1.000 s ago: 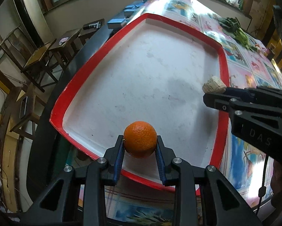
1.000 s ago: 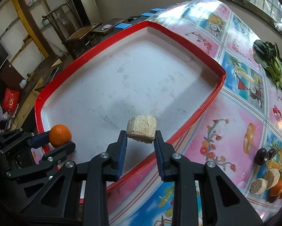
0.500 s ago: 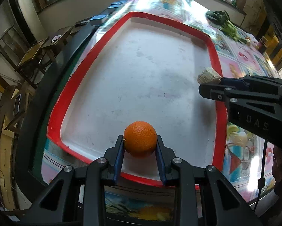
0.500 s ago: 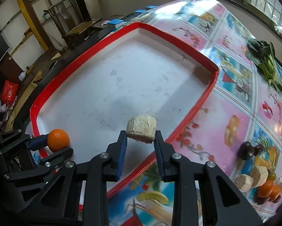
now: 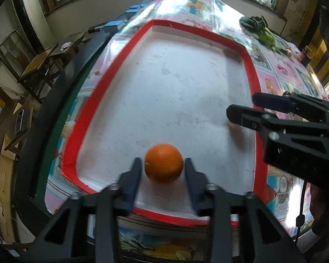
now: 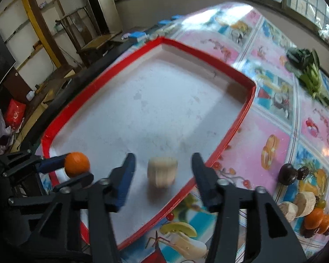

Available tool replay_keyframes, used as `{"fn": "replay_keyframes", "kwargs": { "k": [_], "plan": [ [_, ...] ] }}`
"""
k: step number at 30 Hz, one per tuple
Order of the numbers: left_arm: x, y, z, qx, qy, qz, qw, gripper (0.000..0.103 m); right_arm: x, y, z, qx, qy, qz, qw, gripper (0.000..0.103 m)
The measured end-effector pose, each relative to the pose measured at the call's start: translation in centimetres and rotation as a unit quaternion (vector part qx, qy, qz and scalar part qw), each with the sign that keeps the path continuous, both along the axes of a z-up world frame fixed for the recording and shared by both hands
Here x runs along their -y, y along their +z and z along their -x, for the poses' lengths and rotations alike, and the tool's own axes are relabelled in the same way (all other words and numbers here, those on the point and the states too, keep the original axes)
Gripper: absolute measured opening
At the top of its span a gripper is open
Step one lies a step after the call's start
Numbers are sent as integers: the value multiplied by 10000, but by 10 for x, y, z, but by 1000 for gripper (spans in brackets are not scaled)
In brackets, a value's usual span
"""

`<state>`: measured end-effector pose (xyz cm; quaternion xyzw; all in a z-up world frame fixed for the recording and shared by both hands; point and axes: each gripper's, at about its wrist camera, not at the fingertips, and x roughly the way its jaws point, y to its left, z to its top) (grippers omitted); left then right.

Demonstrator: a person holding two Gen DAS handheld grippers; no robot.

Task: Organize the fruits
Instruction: 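Open the left gripper to drop the orange in the tray, then grasp a dark date with the right gripper while the left gripper grasps a rice-cake piece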

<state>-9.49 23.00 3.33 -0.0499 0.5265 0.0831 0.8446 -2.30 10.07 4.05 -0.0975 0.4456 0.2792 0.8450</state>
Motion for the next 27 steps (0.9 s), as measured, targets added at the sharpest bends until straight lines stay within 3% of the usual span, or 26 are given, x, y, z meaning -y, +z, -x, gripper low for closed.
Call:
{"fn": "replay_keyframes", "kwargs": {
  "k": [3, 8, 13, 18, 24, 27],
  "plan": [
    [-5, 11, 2, 214, 0, -38, 9998, 53, 7, 13, 6, 147, -170, -171, 9996, 59],
    [-9, 37, 5, 629, -204, 335, 9973, 53, 61, 40, 35, 282, -776, -1005, 9915, 59],
    [34, 52, -4, 853, -1022, 426, 9902, 53, 150, 44, 74, 537, -1815, -1094, 9758, 59],
    [101, 46, -28, 713, -2000, 651, 9750, 53, 247, 34, 95, 454, -3018, -883, 9482, 54],
    [166, 32, -51, 479, -2627, 652, 9615, 53, 328, 25, 109, 439, -3900, -720, 9170, 51],
    [188, 25, -57, 424, -2788, 580, 9577, 53, 370, 20, 111, 435, -4458, -715, 8912, 51]
  ]
}}
